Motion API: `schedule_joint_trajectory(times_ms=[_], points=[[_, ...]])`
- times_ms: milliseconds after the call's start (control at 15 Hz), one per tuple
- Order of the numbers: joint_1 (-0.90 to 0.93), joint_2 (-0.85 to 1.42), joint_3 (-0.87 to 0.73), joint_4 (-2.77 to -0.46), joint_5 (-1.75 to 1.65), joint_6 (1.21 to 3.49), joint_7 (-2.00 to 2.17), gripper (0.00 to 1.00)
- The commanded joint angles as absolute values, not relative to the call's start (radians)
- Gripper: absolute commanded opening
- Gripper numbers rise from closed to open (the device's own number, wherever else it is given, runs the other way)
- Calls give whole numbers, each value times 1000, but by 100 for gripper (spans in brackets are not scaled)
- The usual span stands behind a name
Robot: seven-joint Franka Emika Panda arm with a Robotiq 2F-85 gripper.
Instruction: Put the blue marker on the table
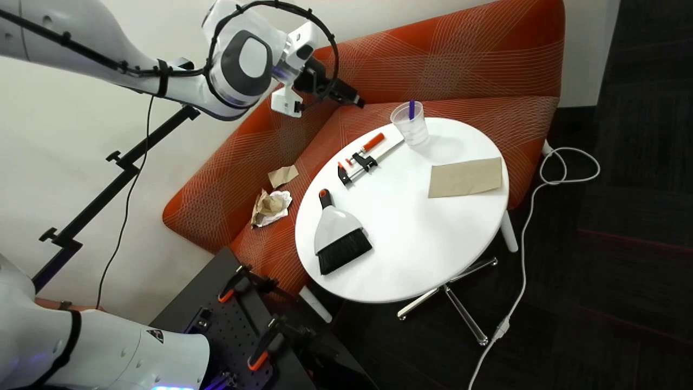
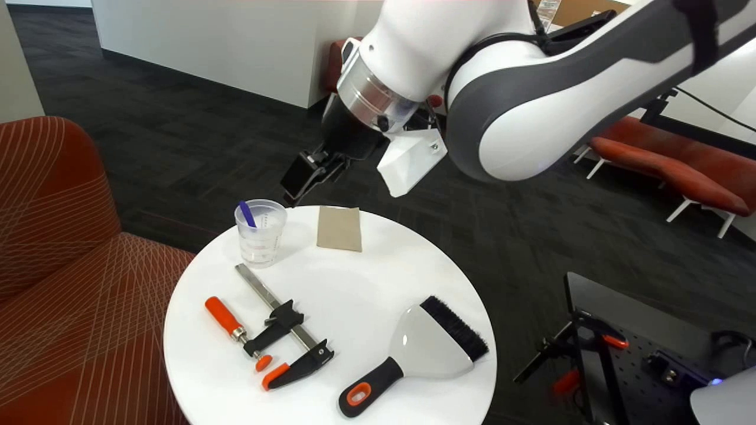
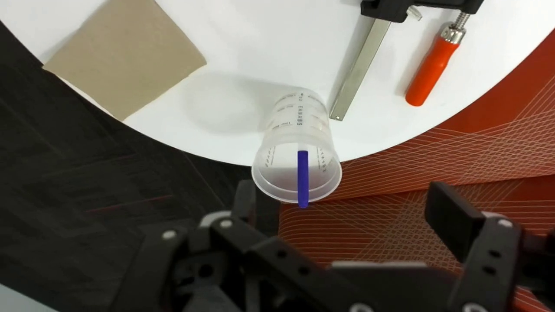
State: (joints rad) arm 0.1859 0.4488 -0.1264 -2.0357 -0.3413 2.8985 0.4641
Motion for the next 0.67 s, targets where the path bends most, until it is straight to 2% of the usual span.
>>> schedule_joint_trajectory(times_ms=[0,600], points=[[256,556,-191,-1917,-307,2893,465,100],[239,735,-188,-1714,-189,2854,379,100]])
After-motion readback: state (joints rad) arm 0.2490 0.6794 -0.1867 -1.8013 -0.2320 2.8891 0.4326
